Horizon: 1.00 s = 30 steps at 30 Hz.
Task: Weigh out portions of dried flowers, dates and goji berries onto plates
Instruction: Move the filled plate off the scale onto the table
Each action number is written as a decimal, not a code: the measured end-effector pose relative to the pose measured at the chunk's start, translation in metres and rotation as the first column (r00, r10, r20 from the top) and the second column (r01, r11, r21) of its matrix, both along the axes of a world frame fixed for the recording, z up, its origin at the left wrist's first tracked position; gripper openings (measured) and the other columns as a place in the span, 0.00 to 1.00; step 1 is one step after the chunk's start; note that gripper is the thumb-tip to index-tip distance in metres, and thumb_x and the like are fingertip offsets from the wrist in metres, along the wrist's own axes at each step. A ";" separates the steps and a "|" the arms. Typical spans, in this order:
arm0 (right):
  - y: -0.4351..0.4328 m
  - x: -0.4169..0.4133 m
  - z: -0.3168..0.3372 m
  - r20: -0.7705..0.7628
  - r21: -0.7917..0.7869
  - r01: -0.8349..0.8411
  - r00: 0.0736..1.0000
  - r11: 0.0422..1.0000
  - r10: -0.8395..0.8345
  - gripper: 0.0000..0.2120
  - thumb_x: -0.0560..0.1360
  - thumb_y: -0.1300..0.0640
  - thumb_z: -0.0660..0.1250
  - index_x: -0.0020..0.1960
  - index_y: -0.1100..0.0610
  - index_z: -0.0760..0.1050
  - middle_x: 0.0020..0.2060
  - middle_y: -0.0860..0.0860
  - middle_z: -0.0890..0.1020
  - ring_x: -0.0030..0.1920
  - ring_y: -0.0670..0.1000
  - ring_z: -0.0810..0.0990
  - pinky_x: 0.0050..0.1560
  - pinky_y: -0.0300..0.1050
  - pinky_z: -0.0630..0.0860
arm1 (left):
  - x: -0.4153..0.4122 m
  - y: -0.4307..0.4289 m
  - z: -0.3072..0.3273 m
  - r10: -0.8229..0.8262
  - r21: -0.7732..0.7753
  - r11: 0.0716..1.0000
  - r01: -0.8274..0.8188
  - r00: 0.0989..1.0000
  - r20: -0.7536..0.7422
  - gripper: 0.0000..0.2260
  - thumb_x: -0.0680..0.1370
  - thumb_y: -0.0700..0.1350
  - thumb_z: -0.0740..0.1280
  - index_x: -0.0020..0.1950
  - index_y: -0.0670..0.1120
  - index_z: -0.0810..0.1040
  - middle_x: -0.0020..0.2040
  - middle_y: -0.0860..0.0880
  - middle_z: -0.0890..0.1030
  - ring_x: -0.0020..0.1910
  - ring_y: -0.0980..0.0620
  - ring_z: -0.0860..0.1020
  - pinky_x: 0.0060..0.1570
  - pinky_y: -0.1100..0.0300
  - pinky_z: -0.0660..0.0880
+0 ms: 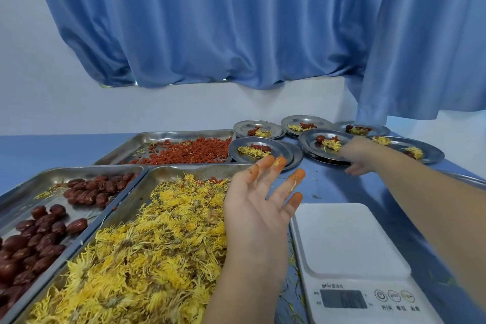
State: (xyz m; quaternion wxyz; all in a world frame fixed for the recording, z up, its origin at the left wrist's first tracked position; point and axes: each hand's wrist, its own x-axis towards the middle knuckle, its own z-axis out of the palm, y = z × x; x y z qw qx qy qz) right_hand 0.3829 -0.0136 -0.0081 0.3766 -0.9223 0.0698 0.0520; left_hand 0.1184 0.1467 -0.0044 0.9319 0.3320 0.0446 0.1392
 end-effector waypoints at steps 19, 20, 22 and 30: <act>-0.107 -0.175 0.001 0.507 -0.421 -0.287 0.712 0.860 0.486 0.05 0.73 0.51 0.64 0.47 0.41 0.74 0.41 0.36 0.79 0.42 0.36 0.77 0.42 0.37 0.72 | 0.000 -0.003 -0.006 -0.133 0.234 0.962 0.142 0.990 -0.054 0.19 0.79 0.54 0.57 0.63 0.45 0.76 0.57 0.45 0.84 0.54 0.41 0.83 0.53 0.47 0.75; -0.116 -0.180 -0.005 0.508 -0.439 -0.268 0.713 0.858 0.483 0.05 0.74 0.52 0.65 0.48 0.42 0.74 0.42 0.38 0.79 0.43 0.38 0.77 0.43 0.40 0.73 | 0.000 -0.004 -0.007 -0.141 0.248 0.957 0.150 0.988 -0.057 0.19 0.80 0.53 0.56 0.63 0.45 0.76 0.57 0.45 0.84 0.54 0.41 0.83 0.55 0.46 0.75; -0.133 -0.184 -0.018 0.519 -0.470 -0.215 0.716 0.856 0.466 0.06 0.74 0.53 0.65 0.51 0.48 0.76 0.45 0.43 0.80 0.45 0.45 0.77 0.47 0.46 0.75 | 0.000 -0.004 -0.007 -0.150 0.272 0.949 0.161 0.987 -0.060 0.19 0.80 0.53 0.56 0.63 0.45 0.76 0.57 0.44 0.84 0.55 0.40 0.83 0.58 0.45 0.74; -0.155 -0.191 -0.031 0.357 -0.639 -0.170 0.799 0.750 0.485 0.06 0.75 0.48 0.60 0.47 0.48 0.73 0.38 0.44 0.79 0.40 0.48 0.76 0.40 0.49 0.76 | 0.001 -0.009 -0.010 -0.198 0.358 0.910 0.208 0.978 -0.065 0.20 0.79 0.55 0.56 0.65 0.45 0.75 0.59 0.42 0.82 0.56 0.39 0.82 0.54 0.46 0.73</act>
